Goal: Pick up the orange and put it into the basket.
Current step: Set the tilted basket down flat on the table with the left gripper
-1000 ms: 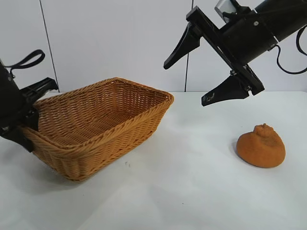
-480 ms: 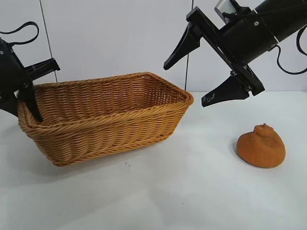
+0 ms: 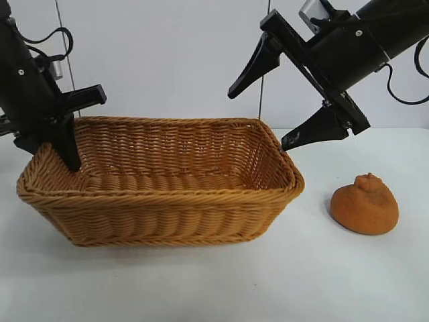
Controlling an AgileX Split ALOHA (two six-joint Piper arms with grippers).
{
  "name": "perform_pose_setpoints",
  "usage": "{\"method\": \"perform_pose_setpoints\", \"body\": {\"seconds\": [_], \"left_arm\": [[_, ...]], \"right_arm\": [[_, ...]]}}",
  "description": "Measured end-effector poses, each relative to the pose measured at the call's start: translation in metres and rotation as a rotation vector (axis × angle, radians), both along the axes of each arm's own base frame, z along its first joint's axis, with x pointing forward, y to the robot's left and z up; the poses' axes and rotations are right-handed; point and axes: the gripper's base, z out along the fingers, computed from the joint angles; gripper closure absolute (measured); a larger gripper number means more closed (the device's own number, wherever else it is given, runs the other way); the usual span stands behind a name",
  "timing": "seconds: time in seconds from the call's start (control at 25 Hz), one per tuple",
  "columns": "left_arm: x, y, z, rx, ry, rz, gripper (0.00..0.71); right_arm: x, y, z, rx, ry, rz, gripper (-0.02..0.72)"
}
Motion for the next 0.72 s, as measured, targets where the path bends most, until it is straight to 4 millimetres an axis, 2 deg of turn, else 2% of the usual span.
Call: {"method": "perform_pose_setpoints", "body": {"seconds": [0.16,0.28,0.32,0.36,0.52,0.6,0.72], "left_arm": [[0.0019,-0.0003,-0.0112,0.002,0.008,-0.009,0.622],[0.0021,-0.0017,-0.0119,0.001,0.004,-0.016,0.608],[0.0021,-0.0017,-0.0119,0.0,0.003,-0.018,0.569],[0.002,-0.0021,-0.0118,-0.004,0.005,-0.016,0.5],[0.0,-0.0027,-0.0118,-0.007,0.026,-0.022,0.156],[-0.0024,-0.0028,-0.0119,-0.009,0.051,-0.03,0.086],[-0.0053,-0.0025,-0.0055,-0.008,0.06,-0.049,0.049]], "right_arm": [[0.0,0.0,0.0,0.0,0.0,0.0,0.052],[0.0,0.0,0.0,0.0,0.0,0.0,0.052],[0.0,0.0,0.0,0.0,0.0,0.0,0.052],[0.0,0.0,0.0,0.0,0.0,0.0,0.052],[0.0,0.0,0.0,0.0,0.0,0.0,0.052],[0.0,0.0,0.0,0.0,0.0,0.0,0.052],[0.0,0.0,0.0,0.0,0.0,0.0,0.052]]}}
